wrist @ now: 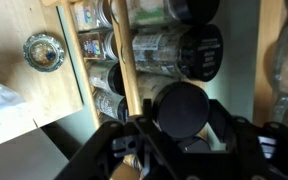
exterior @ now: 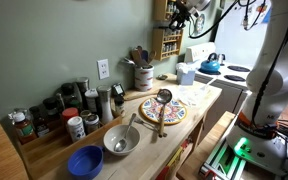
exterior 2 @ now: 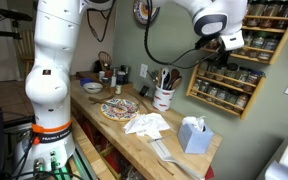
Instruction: Put the spice bottle on the counter
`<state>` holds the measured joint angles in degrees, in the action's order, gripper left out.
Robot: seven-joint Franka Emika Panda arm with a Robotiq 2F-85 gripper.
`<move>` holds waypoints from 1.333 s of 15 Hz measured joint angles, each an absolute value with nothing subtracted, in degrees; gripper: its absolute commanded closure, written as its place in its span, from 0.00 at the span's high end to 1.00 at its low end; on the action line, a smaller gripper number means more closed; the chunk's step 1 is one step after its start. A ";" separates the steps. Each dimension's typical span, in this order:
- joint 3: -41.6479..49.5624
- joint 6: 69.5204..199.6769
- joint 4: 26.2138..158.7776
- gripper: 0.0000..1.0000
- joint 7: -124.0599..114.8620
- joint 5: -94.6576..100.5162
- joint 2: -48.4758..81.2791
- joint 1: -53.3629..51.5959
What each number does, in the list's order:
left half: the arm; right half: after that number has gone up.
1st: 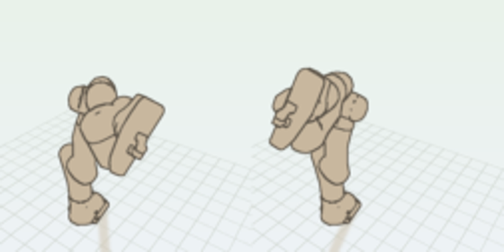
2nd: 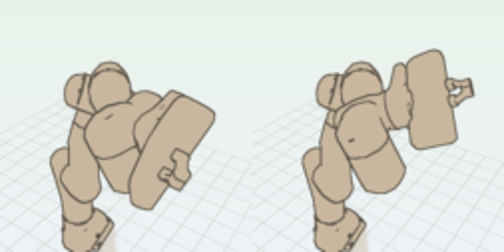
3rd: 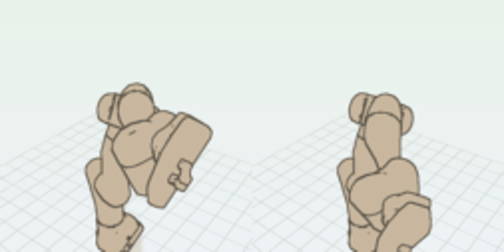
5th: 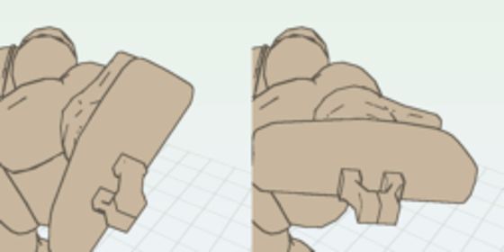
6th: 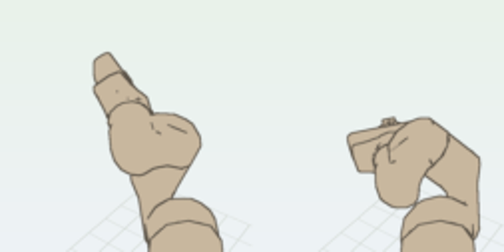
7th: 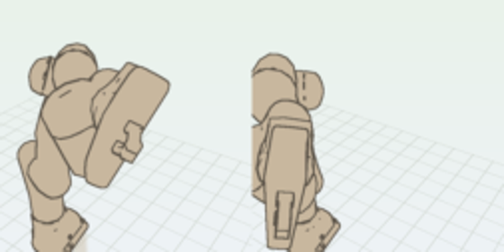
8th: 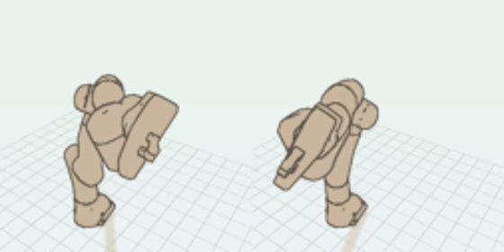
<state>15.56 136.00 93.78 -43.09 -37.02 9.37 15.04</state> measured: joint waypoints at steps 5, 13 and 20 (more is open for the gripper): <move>15.63 135.97 93.74 0.32 -43.08 -37.05 8.17 15.93; 15.76 135.72 93.73 0.32 -43.08 -37.35 6.16 17.00; 15.81 133.55 93.73 0.32 -42.76 -37.73 5.25 17.27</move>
<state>15.81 133.55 93.73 -42.76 -37.73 5.25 17.27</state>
